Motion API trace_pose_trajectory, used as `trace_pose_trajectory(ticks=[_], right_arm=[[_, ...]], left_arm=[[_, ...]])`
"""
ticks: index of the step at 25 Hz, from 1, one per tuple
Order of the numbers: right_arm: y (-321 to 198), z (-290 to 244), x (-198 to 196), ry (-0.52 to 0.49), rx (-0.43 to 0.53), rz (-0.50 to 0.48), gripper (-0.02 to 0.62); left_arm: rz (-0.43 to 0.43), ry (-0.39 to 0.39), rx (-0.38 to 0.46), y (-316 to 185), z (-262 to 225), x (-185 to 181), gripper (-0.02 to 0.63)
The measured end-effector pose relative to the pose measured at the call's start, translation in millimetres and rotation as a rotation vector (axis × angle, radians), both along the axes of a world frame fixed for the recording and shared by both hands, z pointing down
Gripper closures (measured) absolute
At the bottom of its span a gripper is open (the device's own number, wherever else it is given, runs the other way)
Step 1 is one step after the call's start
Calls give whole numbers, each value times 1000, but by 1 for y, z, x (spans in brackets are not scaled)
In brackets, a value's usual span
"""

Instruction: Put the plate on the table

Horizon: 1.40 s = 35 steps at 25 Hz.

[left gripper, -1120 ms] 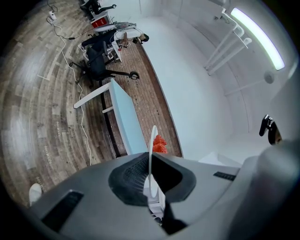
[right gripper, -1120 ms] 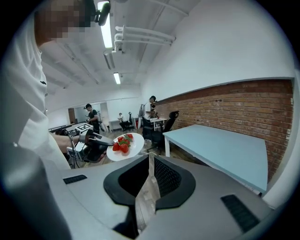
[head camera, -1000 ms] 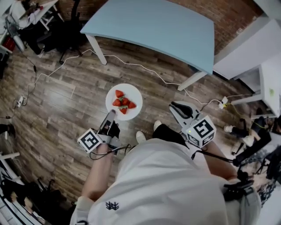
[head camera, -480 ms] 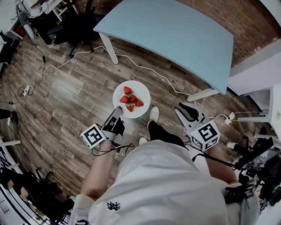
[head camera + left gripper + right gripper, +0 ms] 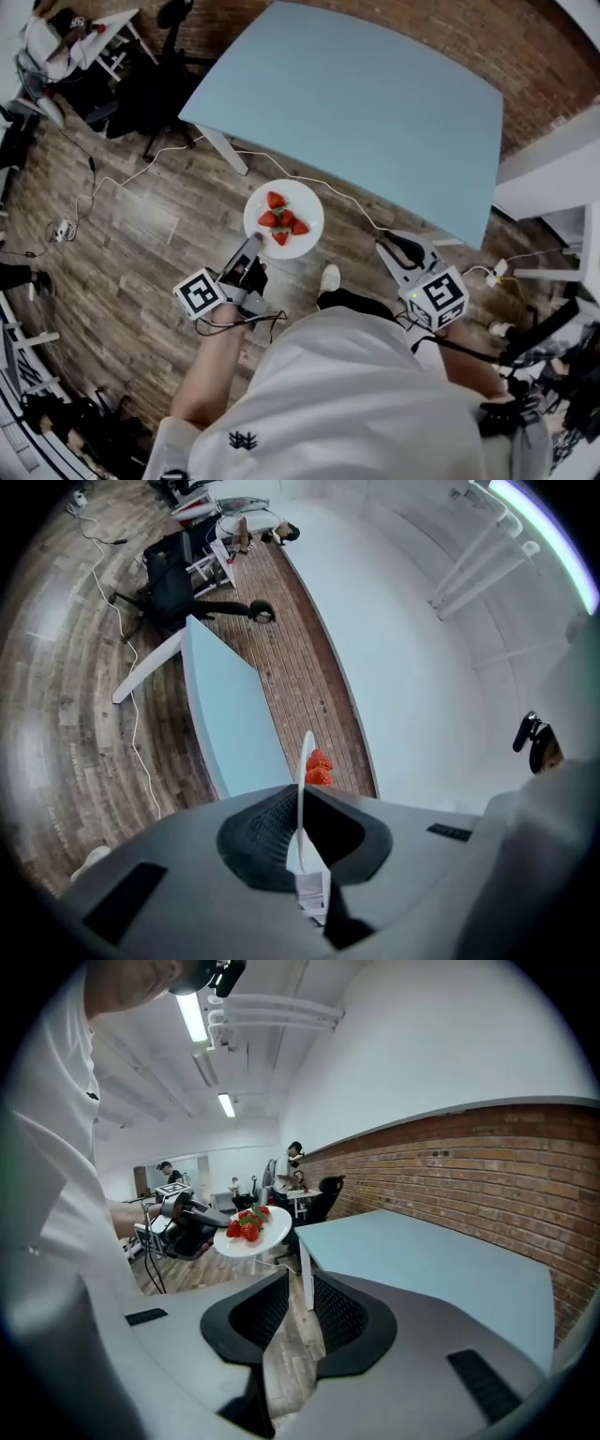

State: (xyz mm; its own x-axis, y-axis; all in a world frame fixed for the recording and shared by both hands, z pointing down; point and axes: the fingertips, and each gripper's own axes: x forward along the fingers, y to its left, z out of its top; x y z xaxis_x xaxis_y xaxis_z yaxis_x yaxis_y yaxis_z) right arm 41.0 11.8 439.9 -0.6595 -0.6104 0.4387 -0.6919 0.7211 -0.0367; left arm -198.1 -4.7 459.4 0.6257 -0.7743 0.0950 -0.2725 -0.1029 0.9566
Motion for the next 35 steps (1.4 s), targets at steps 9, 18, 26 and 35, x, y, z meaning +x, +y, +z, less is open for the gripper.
trace_pose_trajectory(ticks=[9, 18, 26, 35], right_arm=[[-81, 5, 60, 12, -9, 124, 508], [-145, 12, 74, 33, -46, 329, 508], [-206, -14, 72, 8, -31, 544, 508], [-214, -8, 91, 27, -72, 772, 508]], left_arm=[[145, -4, 22, -147, 1, 77, 594], [349, 11, 4, -277, 15, 124, 594], [557, -6, -29, -394, 43, 170, 594], [702, -43, -81, -476, 109, 230, 594]])
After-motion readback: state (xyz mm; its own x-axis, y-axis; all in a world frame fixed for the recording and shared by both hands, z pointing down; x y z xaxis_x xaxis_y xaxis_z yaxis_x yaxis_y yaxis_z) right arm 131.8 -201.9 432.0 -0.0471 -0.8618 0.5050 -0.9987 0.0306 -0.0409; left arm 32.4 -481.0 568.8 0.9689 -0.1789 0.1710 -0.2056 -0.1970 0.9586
